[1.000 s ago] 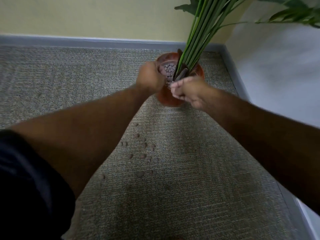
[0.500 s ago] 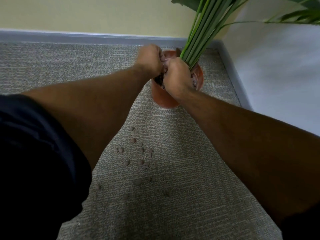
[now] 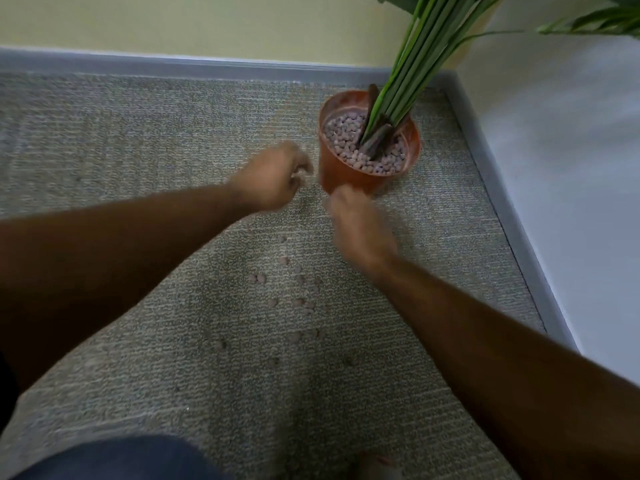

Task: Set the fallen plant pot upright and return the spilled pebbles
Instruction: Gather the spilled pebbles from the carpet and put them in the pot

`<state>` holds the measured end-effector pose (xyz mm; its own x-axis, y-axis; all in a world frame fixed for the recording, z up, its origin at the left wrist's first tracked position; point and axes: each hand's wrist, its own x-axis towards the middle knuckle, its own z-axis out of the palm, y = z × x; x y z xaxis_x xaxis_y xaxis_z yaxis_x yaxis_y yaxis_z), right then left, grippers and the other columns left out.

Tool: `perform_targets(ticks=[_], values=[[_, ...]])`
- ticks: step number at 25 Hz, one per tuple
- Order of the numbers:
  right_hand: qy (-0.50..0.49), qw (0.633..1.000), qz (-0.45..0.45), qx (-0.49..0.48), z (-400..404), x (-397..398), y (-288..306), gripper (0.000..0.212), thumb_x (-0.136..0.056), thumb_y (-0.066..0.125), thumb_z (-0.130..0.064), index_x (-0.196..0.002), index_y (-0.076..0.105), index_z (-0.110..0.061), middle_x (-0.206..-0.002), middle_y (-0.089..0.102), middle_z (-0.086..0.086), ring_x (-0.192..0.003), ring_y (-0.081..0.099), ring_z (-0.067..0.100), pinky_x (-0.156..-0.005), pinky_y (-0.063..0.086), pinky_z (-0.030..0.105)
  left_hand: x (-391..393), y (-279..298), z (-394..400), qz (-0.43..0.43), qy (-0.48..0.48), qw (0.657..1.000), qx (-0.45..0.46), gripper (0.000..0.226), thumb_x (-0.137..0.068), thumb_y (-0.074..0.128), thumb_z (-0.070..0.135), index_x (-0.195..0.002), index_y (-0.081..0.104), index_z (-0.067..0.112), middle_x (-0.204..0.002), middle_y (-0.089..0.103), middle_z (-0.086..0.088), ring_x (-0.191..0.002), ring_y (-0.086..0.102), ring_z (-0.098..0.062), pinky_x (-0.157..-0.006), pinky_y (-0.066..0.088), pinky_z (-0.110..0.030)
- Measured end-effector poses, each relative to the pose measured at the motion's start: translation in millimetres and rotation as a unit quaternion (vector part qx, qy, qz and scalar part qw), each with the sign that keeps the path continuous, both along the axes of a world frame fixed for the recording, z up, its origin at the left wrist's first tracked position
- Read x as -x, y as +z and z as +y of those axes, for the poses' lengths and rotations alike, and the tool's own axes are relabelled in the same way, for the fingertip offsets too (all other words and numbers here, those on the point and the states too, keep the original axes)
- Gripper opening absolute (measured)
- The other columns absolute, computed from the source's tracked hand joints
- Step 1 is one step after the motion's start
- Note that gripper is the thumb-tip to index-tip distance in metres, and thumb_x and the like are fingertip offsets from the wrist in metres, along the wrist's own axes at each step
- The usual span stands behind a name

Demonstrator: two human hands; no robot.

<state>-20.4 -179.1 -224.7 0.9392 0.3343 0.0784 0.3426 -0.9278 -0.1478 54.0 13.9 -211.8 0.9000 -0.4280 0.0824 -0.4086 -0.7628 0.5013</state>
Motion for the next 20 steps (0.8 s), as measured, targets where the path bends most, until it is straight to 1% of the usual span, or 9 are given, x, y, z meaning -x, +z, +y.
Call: perform_targets(ticks=[1, 3, 5, 6, 8, 11, 14, 17, 20], values=[[0.025, 0.998, 0.059, 0.008, 2.5, 15.7, -14.2, 0.044, -0.085, 0.057, 0.005, -0.124, 0.061, -0.014, -0.129, 0.056, 0.006, -0.118, 0.053, 0.025, -0.091, 0.051, 0.034, 18.0, -15.3, 11.6, 0.031, -0.023, 0.999, -0.027, 0.027, -0.093, 0.066, 0.009, -0.119, 0.070, 0.017, -0.125, 0.064, -0.007, -0.109, 0.062, -0.021, -0.094, 0.053, -0.038], [0.076, 0.983, 0.166, 0.032, 8.3, 42.3, -38.1, 0.053, -0.086, 0.054, 0.006, -0.136, 0.054, -0.013, -0.148, 0.046, 0.010, -0.134, 0.044, 0.031, -0.105, 0.046, 0.044, 48.9, -43.5, 27.6, 0.089, -0.072, 0.992, -0.062, 0.035, -0.090, 0.069, 0.012, -0.125, 0.068, 0.016, -0.130, 0.060, -0.007, -0.118, 0.058, -0.024, -0.097, 0.049, -0.034], [0.091, 0.972, 0.214, 0.039, 12.4, 58.0, -51.5, 0.056, -0.088, 0.058, 0.000, -0.142, 0.050, -0.012, -0.157, 0.035, 0.012, -0.141, 0.036, 0.034, -0.111, 0.041, 0.049, 66.8, -65.8, 33.3, 0.120, -0.096, 0.985, -0.079, 0.050, -0.090, 0.070, 0.019, -0.139, 0.060, 0.014, -0.143, 0.052, -0.009, -0.129, 0.051, -0.026, -0.105, 0.042, -0.033], [0.088, 0.970, 0.225, 0.031, 14.6, 62.7, -55.7, 0.057, -0.089, 0.061, -0.004, -0.143, 0.048, -0.012, -0.158, 0.033, 0.013, -0.141, 0.035, 0.036, -0.112, 0.041, 0.049, 71.9, -74.9, 34.2, 0.131, -0.093, 0.984, -0.081, 0.055, -0.092, 0.069, 0.022, -0.144, 0.055, 0.014, -0.149, 0.047, -0.010, -0.135, 0.046, -0.027, -0.112, 0.039, -0.035], [0.088, 0.968, 0.236, 0.014, 17.1, 66.4, -61.1, 0.060, -0.089, 0.065, -0.012, -0.145, 0.045, -0.009, -0.158, 0.032, 0.015, -0.140, 0.035, 0.037, -0.113, 0.039, 0.047, 74.7, -88.7, 33.3, 0.140, -0.082, 0.984, -0.074, 0.058, -0.095, 0.066, 0.025, -0.149, 0.050, 0.015, -0.156, 0.042, -0.011, -0.142, 0.040, -0.029, -0.119, 0.033, -0.041], [0.109, 0.965, 0.236, 0.020, 22.1, 66.7, -65.9, 0.060, -0.090, 0.061, -0.009, -0.146, 0.043, -0.005, -0.159, 0.029, 0.017, -0.145, 0.029, 0.036, -0.117, 0.032, 0.044, 77.1, -99.6, 31.8, 0.137, -0.108, 0.982, -0.075, 0.053, -0.094, 0.065, 0.021, -0.145, 0.053, 0.015, -0.150, 0.048, -0.010, -0.139, 0.042, -0.028, -0.118, 0.032, -0.041], [0.110, 0.968, 0.226, 0.029, 24.8, 67.5, -67.6, 0.059, -0.087, 0.058, -0.002, -0.145, 0.045, -0.005, -0.158, 0.033, 0.014, -0.143, 0.030, 0.032, -0.116, 0.036, 0.045, 87.9, -102.7, 35.5, 0.105, -0.151, 0.979, -0.089, 0.045, -0.094, 0.062, 0.022, -0.139, 0.059, 0.019, -0.140, 0.052, -0.005, -0.128, 0.044, -0.025, -0.110, 0.039, -0.039], [0.133, 0.969, 0.206, 0.033, 19.2, 69.9, -69.4, 0.052, -0.087, 0.056, 0.001, -0.139, 0.051, -0.005, -0.151, 0.042, 0.014, -0.138, 0.037, 0.032, -0.110, 0.042, 0.046, 98.3, -102.8, 44.8, 0.059, -0.181, 0.977, -0.099, 0.038, -0.096, 0.059, 0.025, -0.133, 0.062, 0.021, -0.130, 0.055, 0.001, -0.117, 0.045, -0.019, -0.100, 0.047, -0.039], [0.135, 0.975, 0.171, 0.048, 12.6, 78.5, -73.7, 0.046, -0.088, 0.057, -0.002, -0.133, 0.055, -0.008, -0.141, 0.049, 0.011, -0.129, 0.044, 0.030, -0.101, 0.049, 0.045, 111.4, -103.2, 56.3, 0.022, -0.179, 0.977, -0.112, 0.034, -0.099, 0.055, 0.025, -0.132, 0.062, 0.024, -0.131, 0.055, 0.004, -0.117, 0.046, -0.016, -0.094, 0.052, -0.037]])
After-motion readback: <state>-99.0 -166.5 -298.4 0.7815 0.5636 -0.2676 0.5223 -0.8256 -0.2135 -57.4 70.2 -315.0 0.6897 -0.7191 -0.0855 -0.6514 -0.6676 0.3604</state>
